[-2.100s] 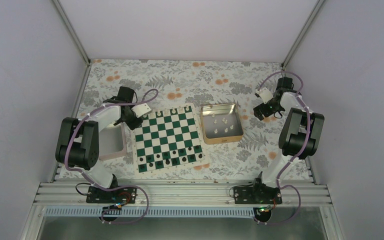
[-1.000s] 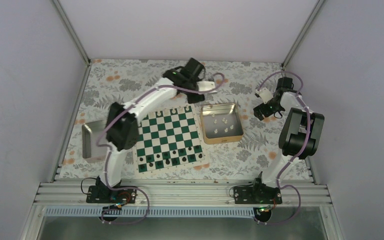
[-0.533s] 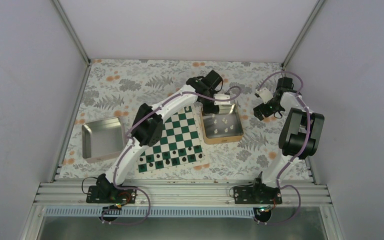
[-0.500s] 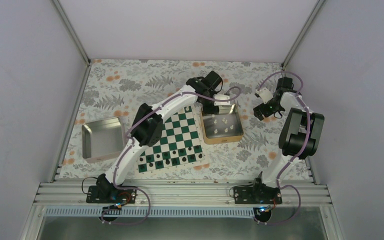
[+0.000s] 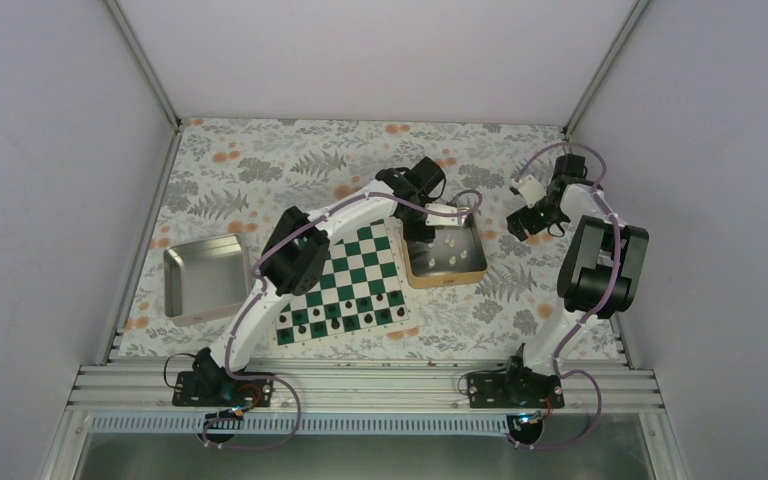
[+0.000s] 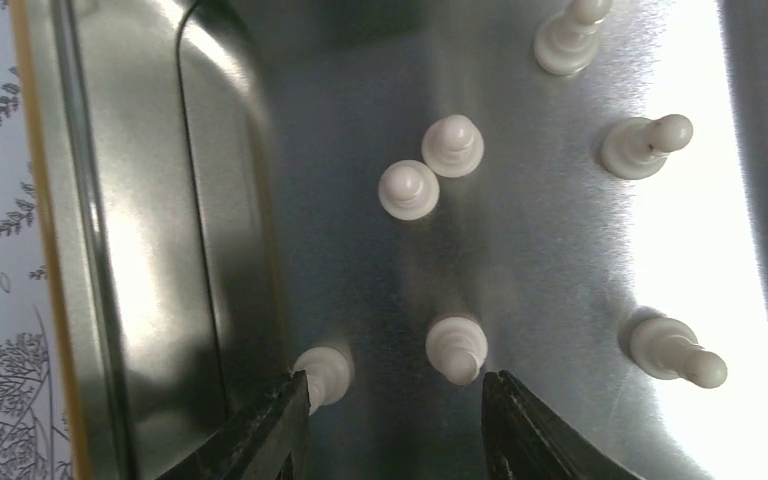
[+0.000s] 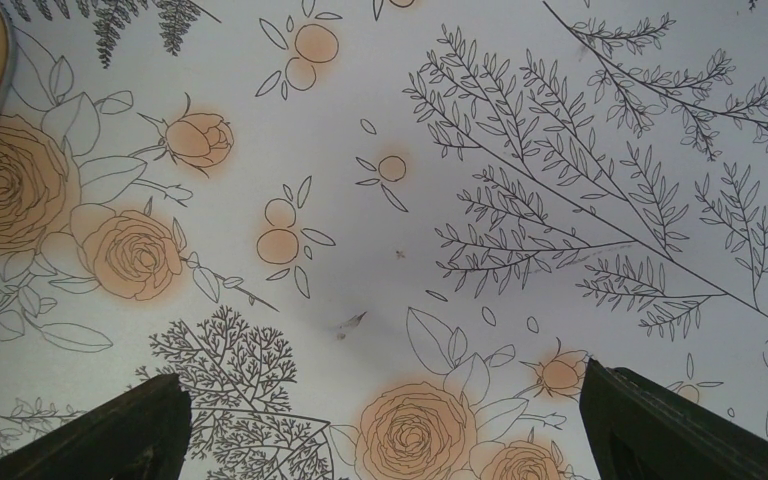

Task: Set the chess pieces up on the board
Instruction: Pick up the chess piece from the storage box.

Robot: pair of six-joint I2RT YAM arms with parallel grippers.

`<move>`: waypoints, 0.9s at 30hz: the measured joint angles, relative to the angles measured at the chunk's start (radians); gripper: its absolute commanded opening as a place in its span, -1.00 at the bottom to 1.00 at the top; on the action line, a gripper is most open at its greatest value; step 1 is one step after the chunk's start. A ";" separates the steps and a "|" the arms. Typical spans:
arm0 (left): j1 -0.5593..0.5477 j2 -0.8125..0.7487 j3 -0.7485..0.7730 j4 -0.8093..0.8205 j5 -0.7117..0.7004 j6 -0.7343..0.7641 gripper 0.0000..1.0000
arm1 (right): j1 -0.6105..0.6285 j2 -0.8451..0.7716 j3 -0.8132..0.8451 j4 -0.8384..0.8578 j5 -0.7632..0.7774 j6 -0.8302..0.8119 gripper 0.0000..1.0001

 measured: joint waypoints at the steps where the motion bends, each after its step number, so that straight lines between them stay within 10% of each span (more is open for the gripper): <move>1: 0.000 0.000 0.000 0.004 -0.002 0.000 -0.12 | 0.000 0.000 0.000 0.000 0.000 0.000 1.00; 27: 0.007 0.000 -0.001 0.018 -0.021 0.014 -0.12 | 0.000 0.019 0.000 0.000 0.000 -0.001 1.00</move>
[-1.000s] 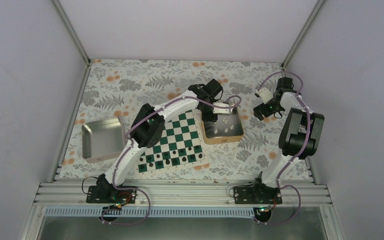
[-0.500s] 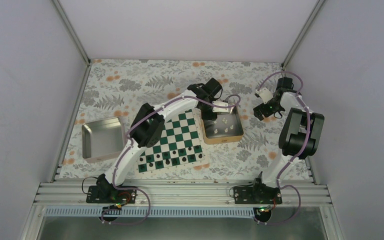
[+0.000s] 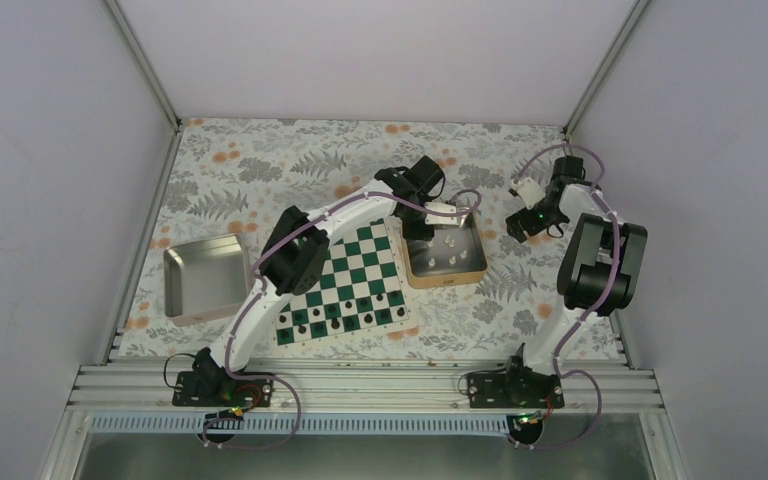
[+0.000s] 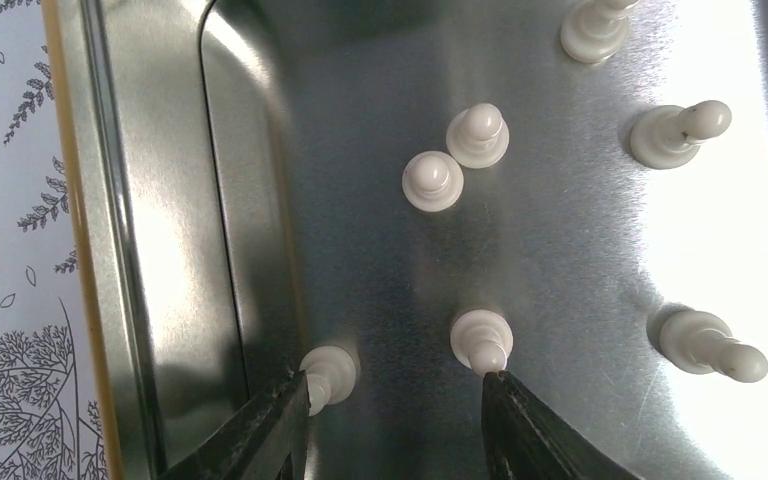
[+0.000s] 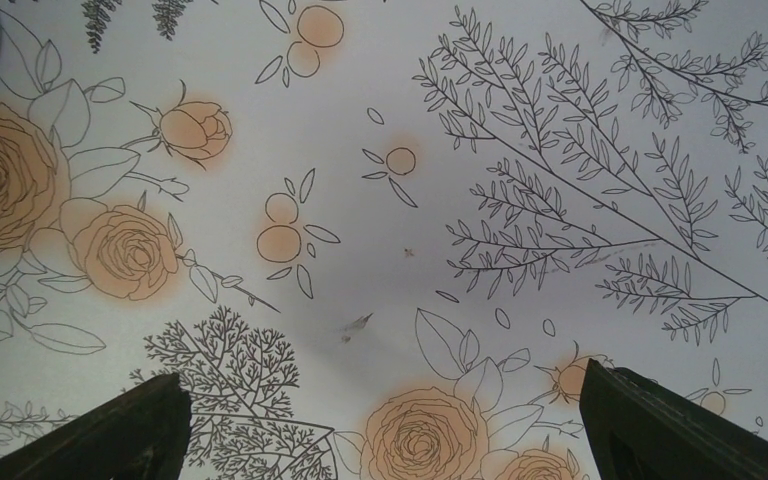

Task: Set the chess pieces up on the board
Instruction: Pick up the chess piece from the storage box.

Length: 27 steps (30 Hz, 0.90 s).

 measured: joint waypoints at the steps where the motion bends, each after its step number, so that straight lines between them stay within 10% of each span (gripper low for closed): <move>1: 0.000 0.000 0.000 0.000 0.000 0.001 -0.12 | 0.000 0.001 0.000 0.000 0.000 0.000 1.00; 27: 0.005 0.000 0.061 -0.027 -0.037 0.031 -0.13 | 0.000 0.014 0.000 0.000 0.001 -0.006 1.00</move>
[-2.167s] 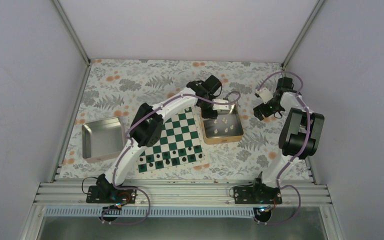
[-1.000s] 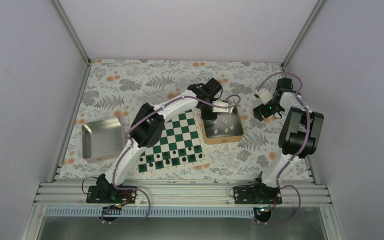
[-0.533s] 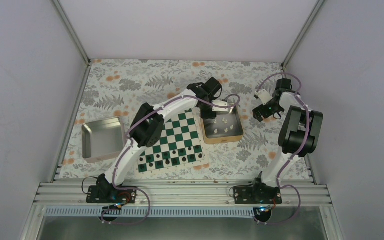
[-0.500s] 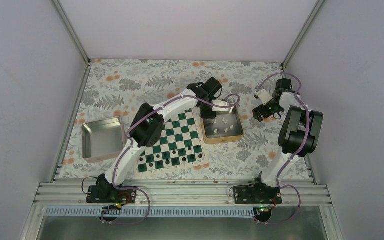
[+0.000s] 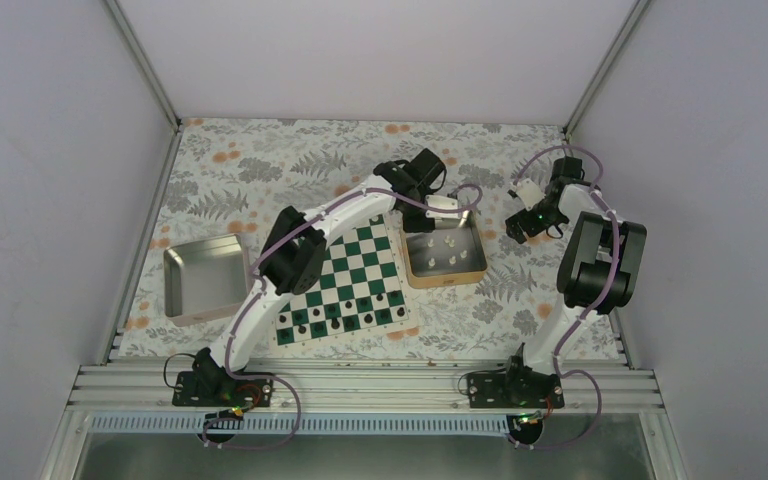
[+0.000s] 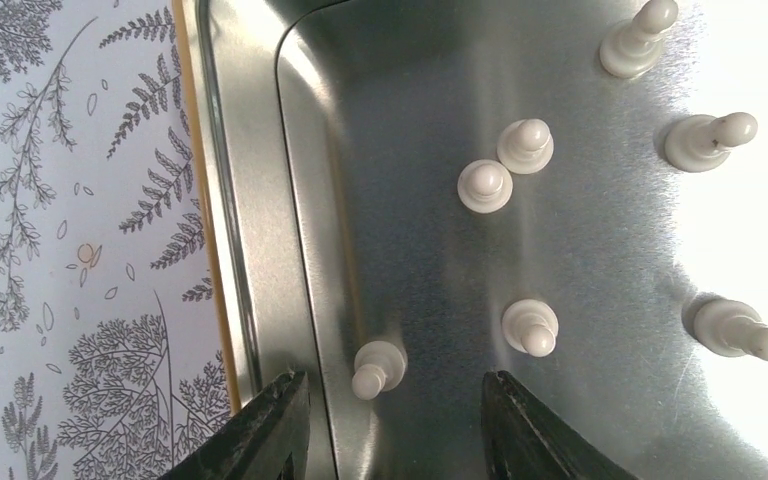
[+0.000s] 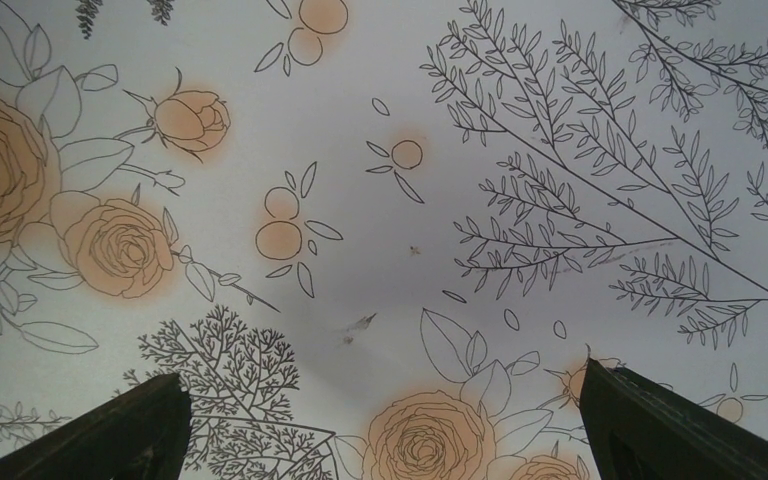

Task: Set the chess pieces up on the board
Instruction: Pick up the chess piece from the storage box.

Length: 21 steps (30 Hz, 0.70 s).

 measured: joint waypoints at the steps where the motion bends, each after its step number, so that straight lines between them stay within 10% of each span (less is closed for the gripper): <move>1: 0.000 0.000 0.003 -0.002 0.000 0.001 -0.13 | 0.000 0.000 0.000 0.000 0.000 0.000 1.00; 21: 0.026 0.055 0.072 -0.042 -0.007 0.011 -0.14 | -0.007 0.000 0.000 0.000 0.000 -0.001 1.00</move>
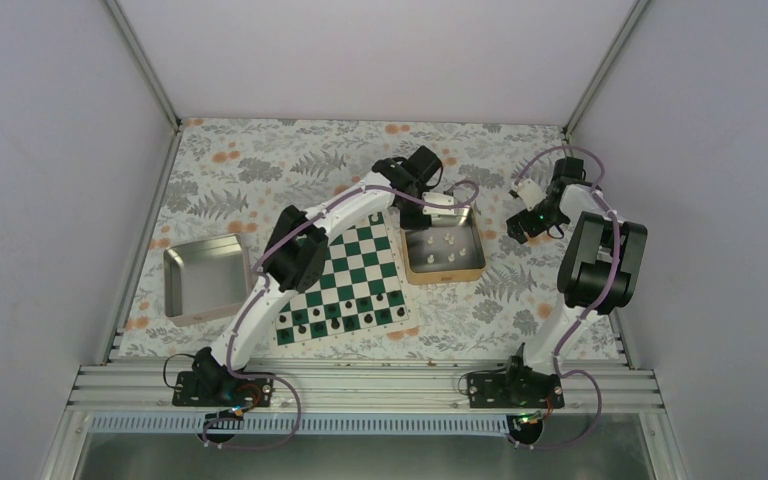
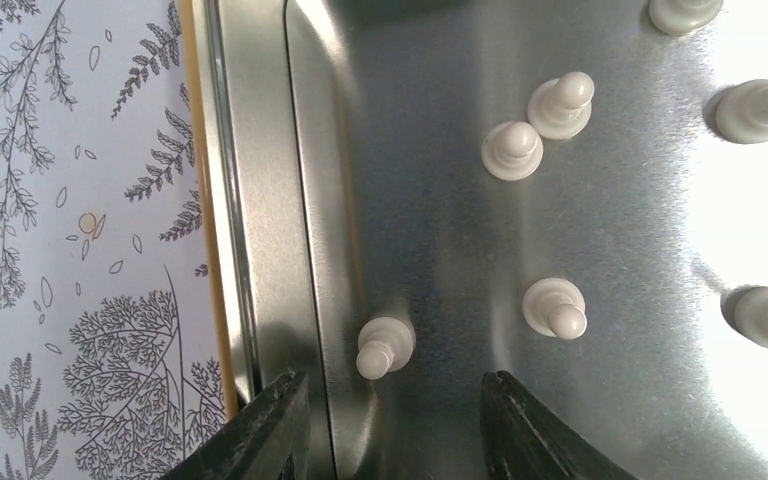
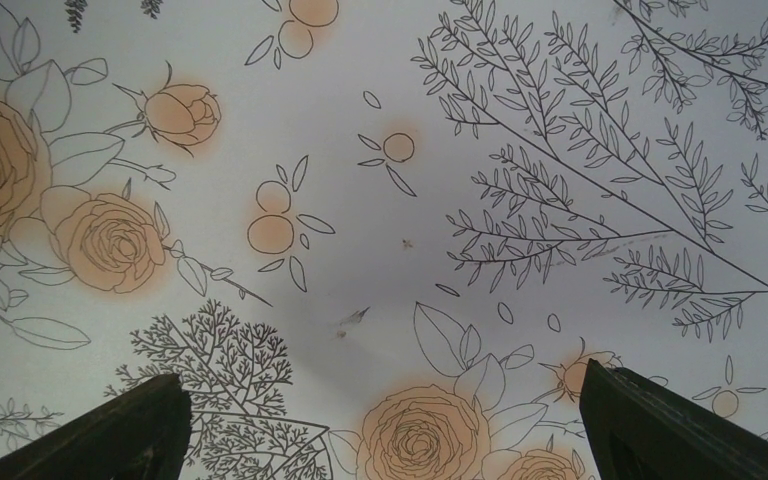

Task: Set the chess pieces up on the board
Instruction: Pick up the chess piece from the storage box.

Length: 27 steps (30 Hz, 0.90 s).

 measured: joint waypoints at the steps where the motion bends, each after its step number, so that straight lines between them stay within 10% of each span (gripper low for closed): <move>1: 0.000 0.000 0.003 -0.001 0.000 0.000 -0.14 | 0.000 0.000 0.000 0.000 0.000 0.000 1.00; 27: -0.001 0.068 0.056 -0.012 0.016 0.000 -0.26 | 0.000 0.000 0.000 0.000 0.000 -0.003 1.00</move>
